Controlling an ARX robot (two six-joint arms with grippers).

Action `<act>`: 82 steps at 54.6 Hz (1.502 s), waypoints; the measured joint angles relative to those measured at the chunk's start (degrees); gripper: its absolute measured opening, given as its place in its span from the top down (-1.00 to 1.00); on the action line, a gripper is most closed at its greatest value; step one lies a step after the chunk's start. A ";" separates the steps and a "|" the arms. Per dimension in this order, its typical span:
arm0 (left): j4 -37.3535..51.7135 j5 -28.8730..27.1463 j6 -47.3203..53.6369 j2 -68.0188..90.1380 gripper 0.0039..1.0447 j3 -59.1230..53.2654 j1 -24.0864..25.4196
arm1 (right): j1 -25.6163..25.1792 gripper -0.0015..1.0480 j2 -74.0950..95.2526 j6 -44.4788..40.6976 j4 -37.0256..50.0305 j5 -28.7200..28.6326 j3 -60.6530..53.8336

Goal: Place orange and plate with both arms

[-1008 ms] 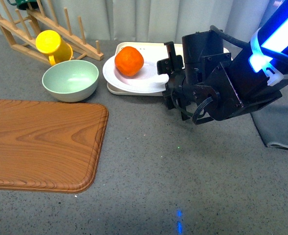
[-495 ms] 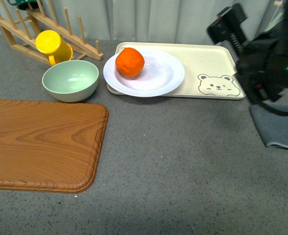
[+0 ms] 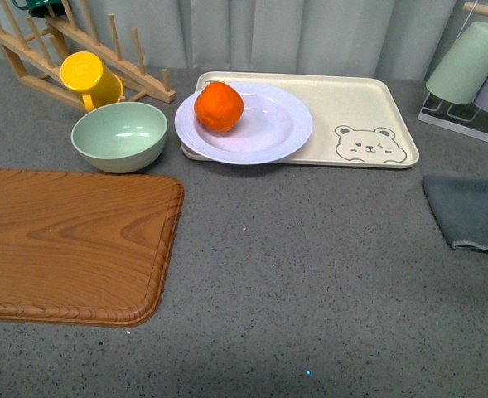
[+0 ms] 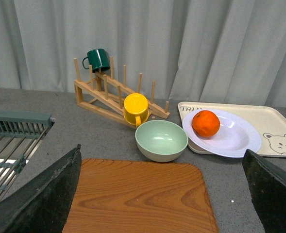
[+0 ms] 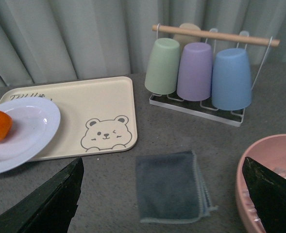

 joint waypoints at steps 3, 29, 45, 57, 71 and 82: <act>0.00 0.00 0.00 0.00 -0.88 0.00 0.00 | -1.55 -0.69 -4.26 -0.61 3.96 -2.91 -3.19; 0.00 0.00 0.00 0.00 -0.88 0.00 0.00 | 3.41 0.98 -23.82 -1.95 0.85 1.66 -12.76; 0.00 0.00 0.00 0.00 -0.88 -0.02 0.00 | 3.43 0.98 -37.48 -1.95 -11.69 1.66 -13.00; 0.00 0.00 0.00 0.00 -0.88 0.00 0.00 | 3.43 0.98 -45.35 -1.95 -19.26 1.66 -13.03; 0.00 0.00 0.00 0.00 -0.88 -0.02 0.02 | 3.43 0.98 -51.43 -1.95 -25.27 1.66 -13.03; 0.00 0.00 -0.02 0.00 -0.88 -0.02 0.00 | 3.43 0.98 -56.83 -1.95 -31.71 1.66 -12.96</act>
